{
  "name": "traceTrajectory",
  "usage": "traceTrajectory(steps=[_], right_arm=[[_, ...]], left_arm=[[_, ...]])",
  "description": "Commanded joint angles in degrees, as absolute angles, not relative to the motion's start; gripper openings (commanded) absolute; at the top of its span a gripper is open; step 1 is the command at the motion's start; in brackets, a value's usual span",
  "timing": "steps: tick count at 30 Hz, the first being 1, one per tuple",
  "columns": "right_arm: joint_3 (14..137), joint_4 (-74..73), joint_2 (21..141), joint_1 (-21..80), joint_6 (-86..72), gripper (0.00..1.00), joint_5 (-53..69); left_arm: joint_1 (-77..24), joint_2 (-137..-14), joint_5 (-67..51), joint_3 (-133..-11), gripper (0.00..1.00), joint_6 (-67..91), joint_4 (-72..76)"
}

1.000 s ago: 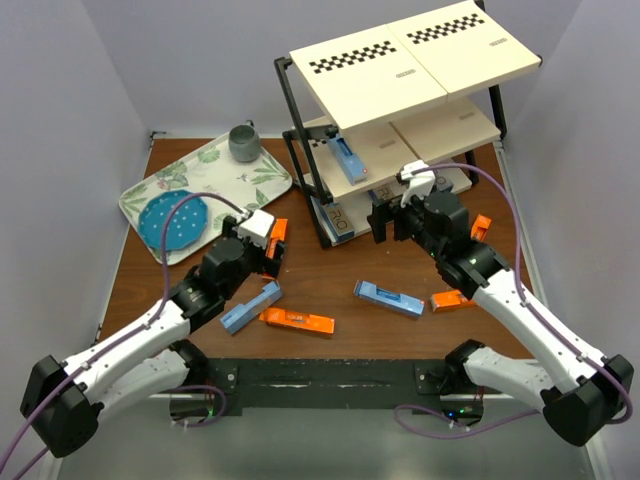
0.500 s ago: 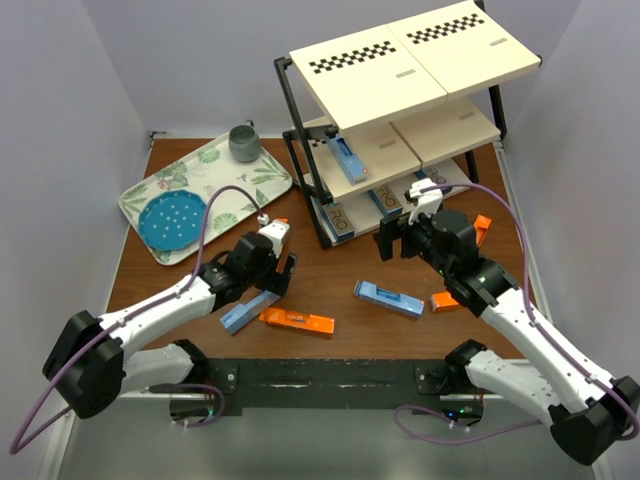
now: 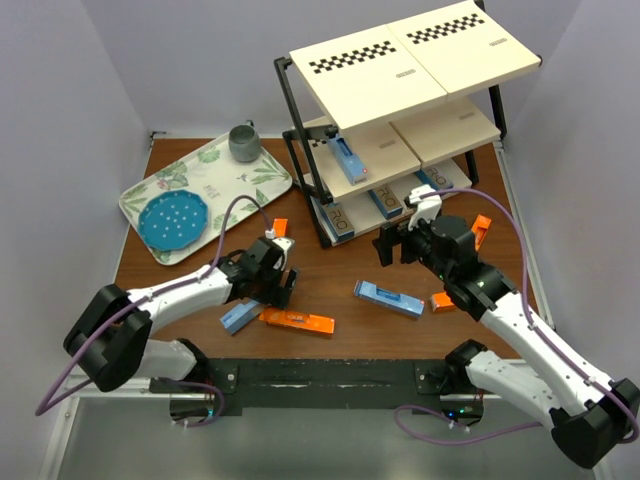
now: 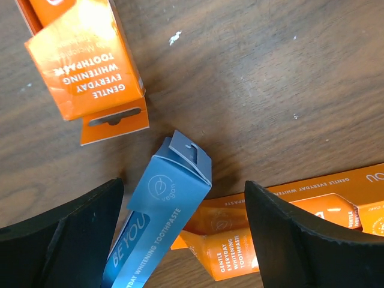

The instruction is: Place and organize the toothpastes onto the shelf

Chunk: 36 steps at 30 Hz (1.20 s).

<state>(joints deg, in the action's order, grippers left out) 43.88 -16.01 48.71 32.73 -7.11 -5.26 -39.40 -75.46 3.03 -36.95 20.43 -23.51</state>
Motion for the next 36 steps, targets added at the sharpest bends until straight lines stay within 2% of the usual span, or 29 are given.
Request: traceTrajectory(steps=[1,9,10,19,25,29,33,36], right_arm=[[43.5,-12.8,49.3,32.9,-7.7,0.95,-4.0],[43.6,-12.5,49.9,33.0,-7.6,0.95,-4.0],[43.5,-12.5,50.0,33.0,-7.6,0.95,-4.0],[44.2,-11.5,52.4,33.0,-7.6,0.95,-1.9],[45.0,-8.8,55.7,33.0,-8.8,0.95,3.6],[42.7,-3.7,57.9,35.1,-12.8,0.95,6.3],[41.8,0.0,61.7,43.6,-16.9,0.96,3.0],[40.1,8.0,64.7,51.5,-20.6,0.96,-3.4]], left_arm=[[-39.5,-76.9,1.6,-40.3,0.86,23.1,-23.7],[-39.4,-79.7,7.3,-42.3,0.65,25.0,-25.5],[-39.4,-79.7,8.2,-42.4,0.59,26.5,-25.8],[-39.2,-77.6,20.4,-44.7,0.29,34.5,-30.6],[-38.0,-75.6,22.8,-47.1,0.13,41.8,-32.4],[-37.9,-73.2,22.2,-49.7,0.12,47.4,-33.1],[-37.6,-70.9,21.2,-52.0,0.13,53.9,-32.3],[-37.4,-70.1,21.0,-54.0,0.14,59.1,-31.1]])
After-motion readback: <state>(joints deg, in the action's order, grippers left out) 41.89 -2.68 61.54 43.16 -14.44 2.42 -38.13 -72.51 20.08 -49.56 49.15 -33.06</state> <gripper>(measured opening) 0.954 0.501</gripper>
